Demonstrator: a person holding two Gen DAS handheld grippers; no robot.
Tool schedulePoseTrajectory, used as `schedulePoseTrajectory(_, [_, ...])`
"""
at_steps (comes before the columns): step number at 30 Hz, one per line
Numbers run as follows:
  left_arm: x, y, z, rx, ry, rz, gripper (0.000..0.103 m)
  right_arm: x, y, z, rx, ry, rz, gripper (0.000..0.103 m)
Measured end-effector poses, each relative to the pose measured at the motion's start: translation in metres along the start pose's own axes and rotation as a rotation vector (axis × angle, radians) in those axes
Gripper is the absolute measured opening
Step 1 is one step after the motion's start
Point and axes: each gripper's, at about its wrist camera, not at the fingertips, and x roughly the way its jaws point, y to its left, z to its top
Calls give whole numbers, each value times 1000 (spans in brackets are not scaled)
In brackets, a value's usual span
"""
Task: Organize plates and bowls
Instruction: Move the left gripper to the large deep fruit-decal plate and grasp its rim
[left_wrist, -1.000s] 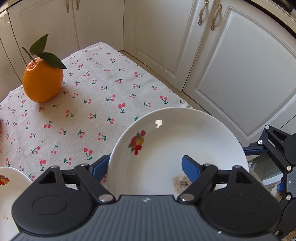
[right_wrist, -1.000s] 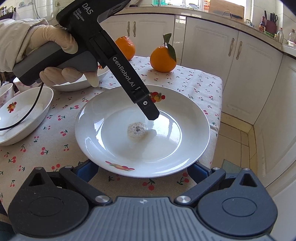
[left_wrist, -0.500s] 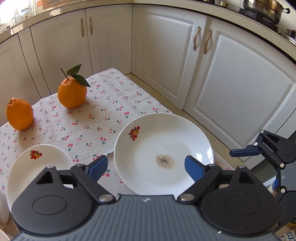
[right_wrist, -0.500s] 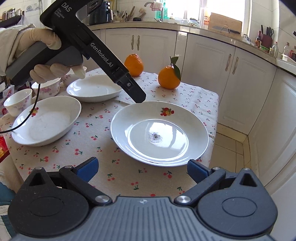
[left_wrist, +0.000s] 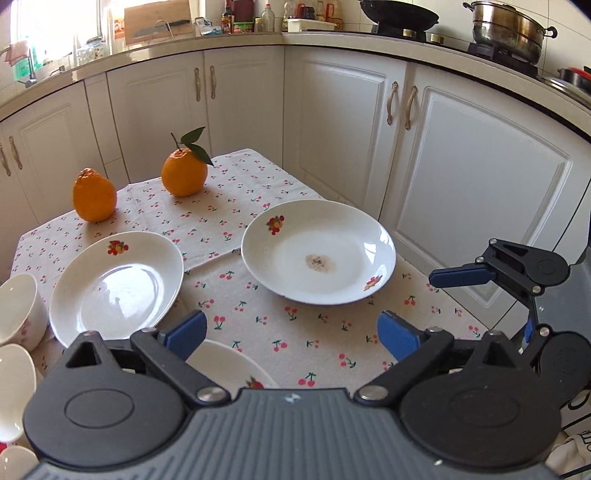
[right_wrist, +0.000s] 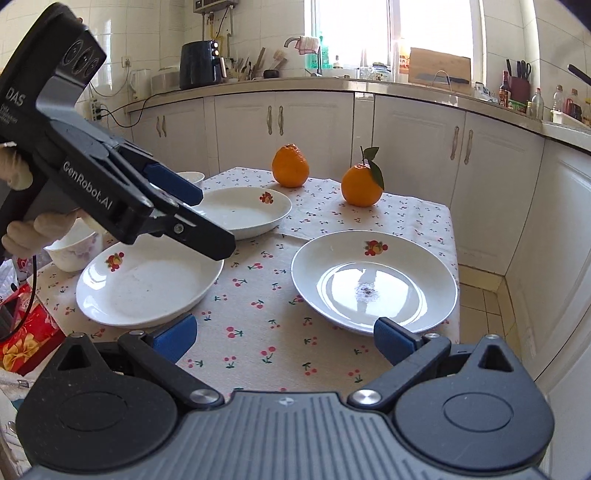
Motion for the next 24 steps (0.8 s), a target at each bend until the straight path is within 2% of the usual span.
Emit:
schedulePoseTrajectory(7, [-14,9,-29,-54,22,28,99,11,18,-9,-37,42,45,103])
schedulePoseTrajectory(10, [-18,18,-38,-76,22,63,99,17,25,-13,-61,65,61,103])
schedulePoseTrajectory(13, [-23,31,-43,-109,22,46,99,23,29,-15,-69,81,82,103])
schedulePoseTrajectory(16, [-28,42,-46,-114,37,61,99,31,30,-15,-67,98,113,103])
schedulePoseTrajectory(19, [-28,57,-49,-159,78,73,99,39,36,-14,-96,109,135,103])
schedulePoseTrajectory(24, [-29,77,-53,-200,90,90,99,52,47,-11,-153,124,179,103])
